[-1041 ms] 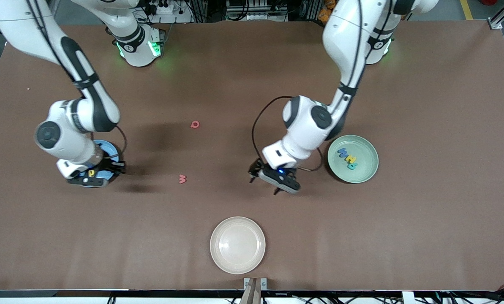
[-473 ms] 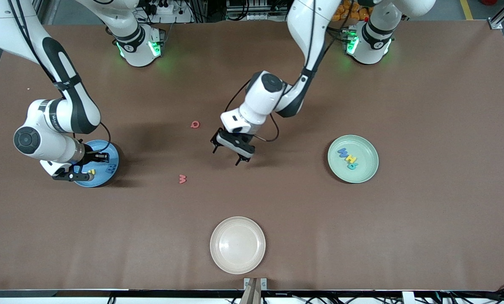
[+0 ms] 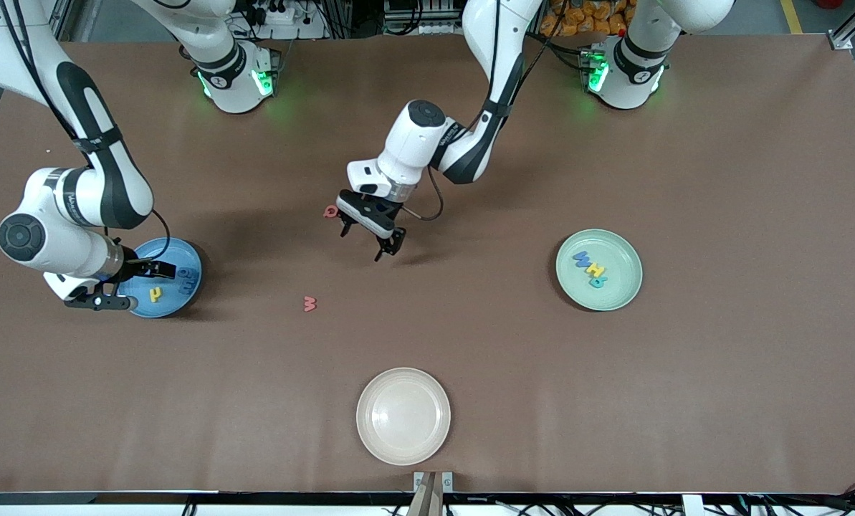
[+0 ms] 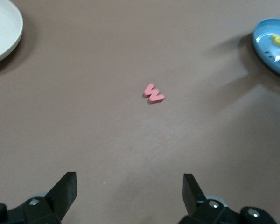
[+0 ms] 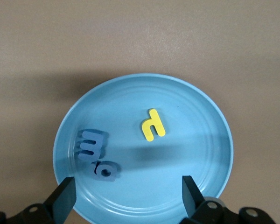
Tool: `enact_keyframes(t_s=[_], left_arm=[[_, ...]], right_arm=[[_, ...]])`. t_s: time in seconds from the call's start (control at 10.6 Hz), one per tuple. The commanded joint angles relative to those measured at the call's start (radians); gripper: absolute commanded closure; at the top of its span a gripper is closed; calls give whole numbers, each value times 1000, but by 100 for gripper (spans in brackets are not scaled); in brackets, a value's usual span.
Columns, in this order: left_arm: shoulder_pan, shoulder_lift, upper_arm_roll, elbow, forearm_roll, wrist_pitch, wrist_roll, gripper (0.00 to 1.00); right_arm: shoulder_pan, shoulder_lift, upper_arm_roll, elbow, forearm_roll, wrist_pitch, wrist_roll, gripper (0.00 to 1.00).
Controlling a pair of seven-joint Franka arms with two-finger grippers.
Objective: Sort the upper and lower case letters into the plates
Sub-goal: 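Release the g in the blue plate while the left gripper moves over the o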
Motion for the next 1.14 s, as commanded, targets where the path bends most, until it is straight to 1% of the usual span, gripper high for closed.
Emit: enact_keyframes(t_s=[0.0, 0.19, 0.28, 0.47, 0.66, 0.85, 1.04], left_arm=[[3, 81, 21, 105, 22, 48, -39, 0], [18, 156, 22, 208, 22, 49, -42, 0], [15, 161, 24, 225, 25, 51, -42, 0], [-20, 166, 22, 228, 32, 53, -42, 0], [-82, 170, 18, 231, 33, 54, -48, 0], [-159, 209, 24, 238, 38, 57, -82, 0], [-204, 262, 28, 238, 42, 89, -82, 0]], right_arm=[[-28, -4, 12, 6, -40, -13, -3, 0], [-28, -3, 12, 3, -42, -15, -3, 0], [-28, 2, 12, 3, -42, -15, -3, 0], [-28, 2, 12, 3, -44, -15, -3, 0], [-40, 2, 12, 2, -44, -15, -3, 0], [-60, 11, 12, 2, -48, -15, -3, 0], [-78, 22, 12, 3, -68, -7, -4, 0]])
